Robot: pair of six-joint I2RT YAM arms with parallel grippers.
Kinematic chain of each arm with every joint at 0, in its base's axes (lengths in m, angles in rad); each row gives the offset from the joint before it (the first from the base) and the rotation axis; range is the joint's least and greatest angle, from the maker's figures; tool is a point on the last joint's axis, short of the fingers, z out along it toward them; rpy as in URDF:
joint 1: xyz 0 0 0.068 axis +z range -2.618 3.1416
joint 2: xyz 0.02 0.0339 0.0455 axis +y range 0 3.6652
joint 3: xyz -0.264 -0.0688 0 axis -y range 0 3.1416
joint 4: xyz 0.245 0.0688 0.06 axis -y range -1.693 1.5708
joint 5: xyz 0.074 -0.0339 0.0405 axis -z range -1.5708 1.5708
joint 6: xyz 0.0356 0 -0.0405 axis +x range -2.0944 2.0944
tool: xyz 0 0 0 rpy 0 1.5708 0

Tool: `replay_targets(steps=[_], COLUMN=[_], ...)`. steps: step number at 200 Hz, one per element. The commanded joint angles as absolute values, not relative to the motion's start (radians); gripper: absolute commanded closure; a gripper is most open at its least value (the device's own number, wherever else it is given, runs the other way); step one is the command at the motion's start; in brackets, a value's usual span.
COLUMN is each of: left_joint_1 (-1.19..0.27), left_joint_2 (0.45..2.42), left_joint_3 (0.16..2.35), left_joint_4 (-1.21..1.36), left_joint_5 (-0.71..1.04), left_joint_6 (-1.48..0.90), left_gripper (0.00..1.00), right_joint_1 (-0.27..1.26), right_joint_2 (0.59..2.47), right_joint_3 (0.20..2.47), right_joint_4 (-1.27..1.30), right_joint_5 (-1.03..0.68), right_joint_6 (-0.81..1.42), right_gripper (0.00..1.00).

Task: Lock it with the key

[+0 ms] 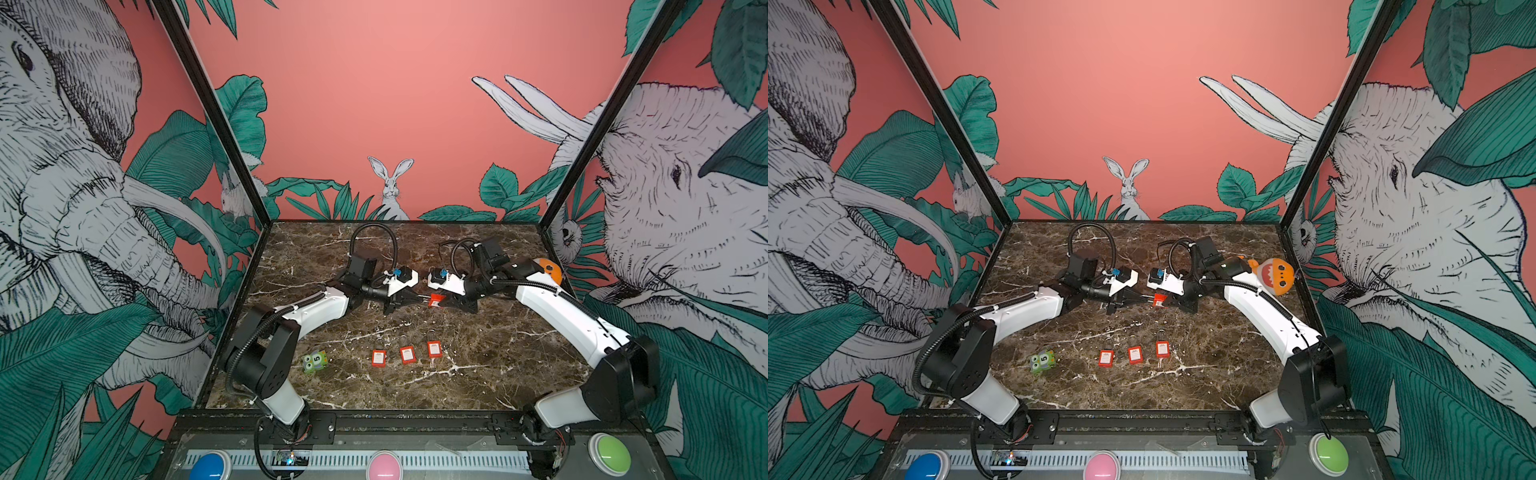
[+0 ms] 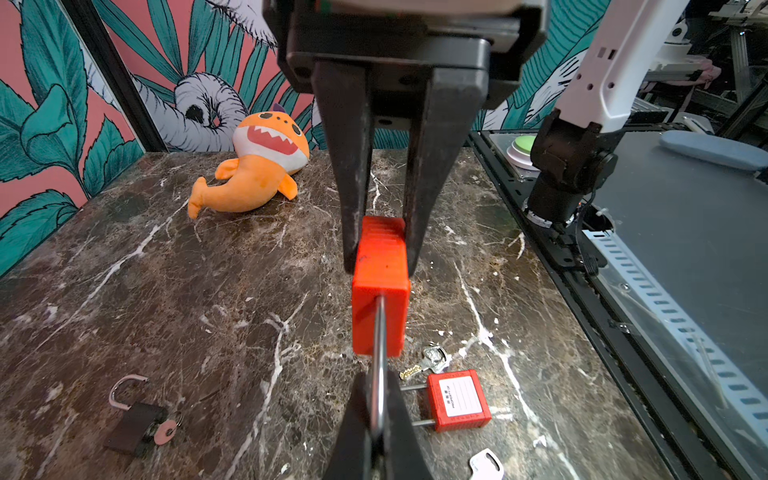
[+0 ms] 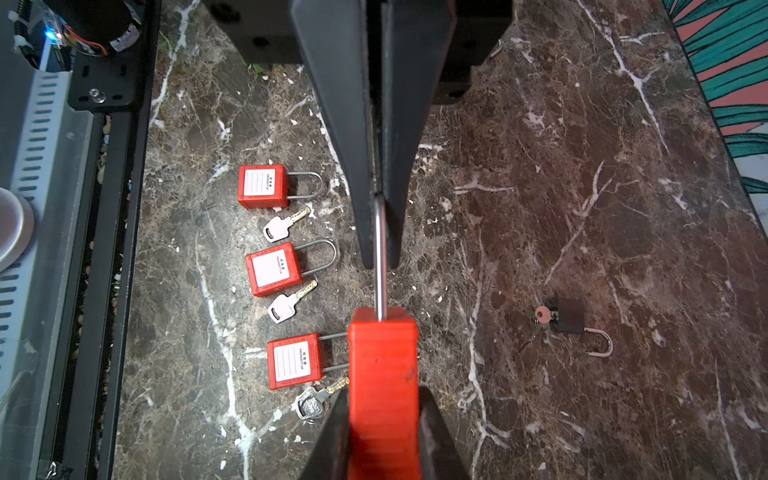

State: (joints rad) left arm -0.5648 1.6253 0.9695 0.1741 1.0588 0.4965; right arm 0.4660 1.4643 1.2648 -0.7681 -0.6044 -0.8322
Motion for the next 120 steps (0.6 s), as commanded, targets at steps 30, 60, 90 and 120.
replay_targets(steps=[30, 60, 90, 120], left_joint_1=[-0.578, -0.569, -0.569, -0.569], left_joint_2=[1.614, 1.608, 1.598, 1.591], left_joint_3=[0.993, 1.006, 1.006, 1.004], left_joint_4=[0.218, 0.193, 0.185, 0.175], left_joint_5=[1.117, 1.127, 1.134, 1.134], left_joint_6=[0.517, 0.544, 0.562, 0.573], left_gripper=[1.00, 1.00, 1.00, 1.00], right_joint_1=[0.422, 0.351, 0.307, 0.295], right_joint_2=[1.350, 1.270, 1.259, 1.316], right_joint_3=[1.252, 1.223, 1.218, 1.256], right_joint_4=[-0.692, -0.773, -0.865, -0.960], right_joint_5=[-0.633, -0.644, -0.654, -0.709], right_joint_6=[-0.807, -0.788, -0.785, -0.798], right_gripper=[0.44, 0.45, 0.55, 0.61])
